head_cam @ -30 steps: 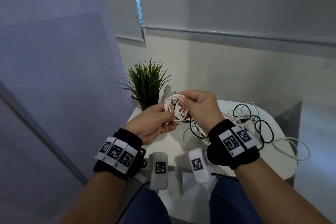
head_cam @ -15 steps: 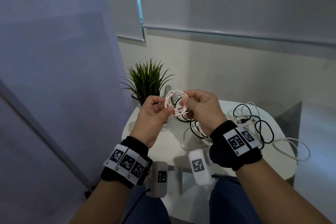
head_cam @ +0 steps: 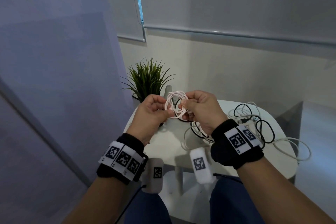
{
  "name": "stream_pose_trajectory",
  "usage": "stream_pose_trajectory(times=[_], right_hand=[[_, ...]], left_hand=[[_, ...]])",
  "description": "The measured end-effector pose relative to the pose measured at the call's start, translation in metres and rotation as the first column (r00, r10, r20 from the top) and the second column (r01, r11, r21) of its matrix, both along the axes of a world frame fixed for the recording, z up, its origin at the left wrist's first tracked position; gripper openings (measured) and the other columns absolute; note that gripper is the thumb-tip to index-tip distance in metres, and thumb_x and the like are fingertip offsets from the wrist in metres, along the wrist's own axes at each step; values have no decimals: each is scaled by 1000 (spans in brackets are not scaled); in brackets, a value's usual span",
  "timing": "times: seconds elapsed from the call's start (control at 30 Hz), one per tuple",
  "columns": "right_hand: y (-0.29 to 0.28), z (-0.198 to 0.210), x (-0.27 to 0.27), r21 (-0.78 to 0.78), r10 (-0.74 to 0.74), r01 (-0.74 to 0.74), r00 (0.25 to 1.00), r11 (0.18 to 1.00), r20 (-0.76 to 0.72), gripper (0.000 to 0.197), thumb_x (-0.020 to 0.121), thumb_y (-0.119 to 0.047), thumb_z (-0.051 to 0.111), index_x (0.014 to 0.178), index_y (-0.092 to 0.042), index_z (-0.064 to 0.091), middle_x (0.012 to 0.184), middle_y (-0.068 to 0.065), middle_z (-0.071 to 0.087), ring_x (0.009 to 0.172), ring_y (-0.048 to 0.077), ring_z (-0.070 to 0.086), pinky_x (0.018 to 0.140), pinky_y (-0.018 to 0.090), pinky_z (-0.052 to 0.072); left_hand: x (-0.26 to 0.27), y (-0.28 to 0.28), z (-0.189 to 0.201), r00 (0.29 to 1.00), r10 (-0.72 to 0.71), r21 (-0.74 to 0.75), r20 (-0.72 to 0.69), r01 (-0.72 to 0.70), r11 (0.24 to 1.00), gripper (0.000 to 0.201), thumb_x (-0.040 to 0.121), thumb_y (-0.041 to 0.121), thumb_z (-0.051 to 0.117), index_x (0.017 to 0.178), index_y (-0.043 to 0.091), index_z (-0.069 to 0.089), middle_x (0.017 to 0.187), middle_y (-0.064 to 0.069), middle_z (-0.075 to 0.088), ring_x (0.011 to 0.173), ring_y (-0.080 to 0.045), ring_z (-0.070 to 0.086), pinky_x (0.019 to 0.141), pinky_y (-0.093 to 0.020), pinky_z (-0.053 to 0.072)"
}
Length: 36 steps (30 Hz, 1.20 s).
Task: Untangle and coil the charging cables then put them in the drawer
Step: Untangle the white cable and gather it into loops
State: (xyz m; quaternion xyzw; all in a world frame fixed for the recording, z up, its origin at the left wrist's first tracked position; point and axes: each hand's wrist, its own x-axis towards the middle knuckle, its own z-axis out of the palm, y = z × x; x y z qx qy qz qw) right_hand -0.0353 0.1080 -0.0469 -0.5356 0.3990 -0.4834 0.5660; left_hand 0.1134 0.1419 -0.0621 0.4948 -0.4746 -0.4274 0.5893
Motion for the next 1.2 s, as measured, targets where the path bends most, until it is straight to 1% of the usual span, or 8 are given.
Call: stream_pose_trajectory(times=[0.13,0.23,0.53,0.7,0.8,0.97,1.1,1.2], right_hand=[[0,5,1,-25,27,-29,997,999,-74,13,90,-2,58,84,-12,63,65,2,66,49,10,59,47,24,47],[-1,5,2,-54,19,-23,996,998,-88,12,91,-2,56,85,-11,62,67,5,66,50,13,60,45,20,40],[-4,-4,6,-107,-81,75,995,991,-50,22,88,3,57,77,-15,64,65,7,66,52,18,56,48,24,42],[-4,-5,10,-148,-90,84,995,985,-38,18,87,5,57,80,-10,65,67,11,65,58,26,54,54,31,41],[-6,-7,10,-182,-100,85,992,980,-73,14,87,3,58,84,-8,66,74,13,67,61,22,59,57,30,46],[-5,-7,10,-192,-69,47,992,980,-105,13,88,3,58,84,-7,64,75,20,64,61,25,57,57,33,46],[-6,-5,3,-148,-68,59,996,987,-53,22,89,4,56,77,-13,64,62,5,63,52,16,56,52,28,44],[-7,-2,0,-124,-73,71,997,990,-14,24,89,3,56,75,-15,64,60,0,62,49,12,54,50,25,43]], left_hand=[[-8,-1,-2,991,46,-4,-126,-47,999,30,84,-12,59,95,15,50,79,-8,67,59,-17,54,50,-22,42],[-14,-4,-5,978,88,-15,-187,-93,996,32,83,-9,61,96,17,49,74,-1,69,57,-11,58,50,-20,44],[-12,-10,-3,992,126,9,7,-126,992,21,80,-3,69,90,11,57,78,-8,69,62,-14,62,56,-22,47],[-14,-11,-8,978,206,61,35,-207,976,17,80,-3,65,72,10,57,64,-9,60,44,-5,52,44,-17,39],[-16,-8,-9,980,199,106,-5,-198,975,16,82,-2,63,73,8,55,64,-8,59,43,-3,54,42,-15,39],[-15,-8,-10,975,137,150,-172,-112,982,18,87,-4,57,83,13,53,74,-4,59,56,-8,50,49,-19,36],[-2,-6,-8,897,-42,157,-440,123,980,8,82,0,60,85,7,58,79,-6,62,67,-10,53,54,-14,48],[5,-6,-9,858,-119,136,-499,213,968,28,76,8,61,102,-2,62,90,-7,62,68,-7,56,62,-12,51]])
